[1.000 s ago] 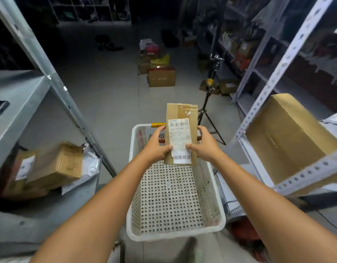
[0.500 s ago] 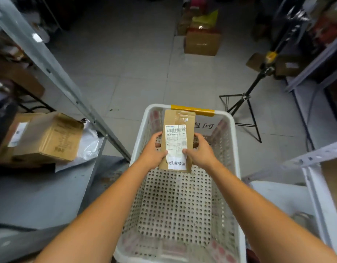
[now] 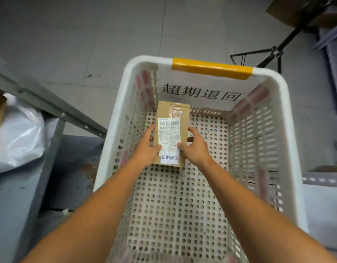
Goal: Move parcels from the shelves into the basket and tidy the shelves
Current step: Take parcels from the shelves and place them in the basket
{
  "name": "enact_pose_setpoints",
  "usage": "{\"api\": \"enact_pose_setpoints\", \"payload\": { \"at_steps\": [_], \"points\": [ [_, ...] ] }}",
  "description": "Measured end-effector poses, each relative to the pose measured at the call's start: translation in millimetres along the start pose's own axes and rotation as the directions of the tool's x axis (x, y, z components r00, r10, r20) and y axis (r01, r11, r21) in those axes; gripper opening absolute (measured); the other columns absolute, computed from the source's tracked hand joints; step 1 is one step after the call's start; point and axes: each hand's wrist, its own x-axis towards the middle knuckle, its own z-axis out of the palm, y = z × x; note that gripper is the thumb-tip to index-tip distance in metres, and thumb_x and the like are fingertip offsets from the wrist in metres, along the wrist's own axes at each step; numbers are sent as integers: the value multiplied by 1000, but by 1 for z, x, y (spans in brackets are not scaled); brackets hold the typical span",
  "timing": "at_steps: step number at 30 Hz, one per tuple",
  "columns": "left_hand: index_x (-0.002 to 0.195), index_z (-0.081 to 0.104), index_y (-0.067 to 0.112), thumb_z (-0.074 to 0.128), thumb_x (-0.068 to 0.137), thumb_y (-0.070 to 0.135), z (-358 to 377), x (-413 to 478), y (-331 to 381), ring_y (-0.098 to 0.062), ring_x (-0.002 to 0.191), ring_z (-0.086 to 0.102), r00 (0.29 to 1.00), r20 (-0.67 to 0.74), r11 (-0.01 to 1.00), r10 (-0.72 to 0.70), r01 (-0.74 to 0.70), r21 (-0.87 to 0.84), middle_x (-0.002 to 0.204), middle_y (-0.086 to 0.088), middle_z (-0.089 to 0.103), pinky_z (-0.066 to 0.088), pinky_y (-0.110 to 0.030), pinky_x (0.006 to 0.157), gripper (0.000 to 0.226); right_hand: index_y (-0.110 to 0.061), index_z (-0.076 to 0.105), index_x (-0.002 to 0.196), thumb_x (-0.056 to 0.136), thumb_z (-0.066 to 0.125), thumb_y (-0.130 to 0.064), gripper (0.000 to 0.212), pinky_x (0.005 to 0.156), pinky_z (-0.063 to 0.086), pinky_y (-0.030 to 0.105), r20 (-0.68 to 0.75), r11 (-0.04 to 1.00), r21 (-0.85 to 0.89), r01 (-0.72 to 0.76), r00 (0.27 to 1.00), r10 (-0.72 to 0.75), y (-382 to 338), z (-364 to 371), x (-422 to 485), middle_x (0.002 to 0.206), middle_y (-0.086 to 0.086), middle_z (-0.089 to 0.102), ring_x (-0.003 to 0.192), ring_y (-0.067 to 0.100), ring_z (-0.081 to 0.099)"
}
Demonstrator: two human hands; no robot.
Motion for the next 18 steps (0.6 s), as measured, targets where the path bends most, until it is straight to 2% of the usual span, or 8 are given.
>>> {"api": "enact_pose_setpoints", "payload": {
  "at_steps": [3,8,18],
  "points": [
    [154,20,35,54,94,-6,6,25,-19,-22,122,56,1000,-9,1000,-18,18,-8,138,-4,52,55,-38,93,80,-28,37,147,89,68,-13,67,75,53,29,12,1000,-20,6,1000,-6,17,15,26,124,-2,64,96,14,61],
    [153,23,33,50,94,-10,18,53,-38,-24,127,53,1000,-18,1000,-13,12,-27,144,-7,48,51,-49,100,79,-25,39,148,90,66,-7,66,91,56,39,13,1000,5,-3,1000,3,37,29,50,125,-1,66,94,9,59],
    [154,23,32,48,97,-4,20,75,-50,-24,124,55,997,-78,1000,2,-2,-7,139,-6,52,51,-47,100,72,-29,41,146,89,69,-17,64,90,56,43,3,1000,11,26,1000,-26,44,40,72,120,0,67,102,17,66]
  ]
}}
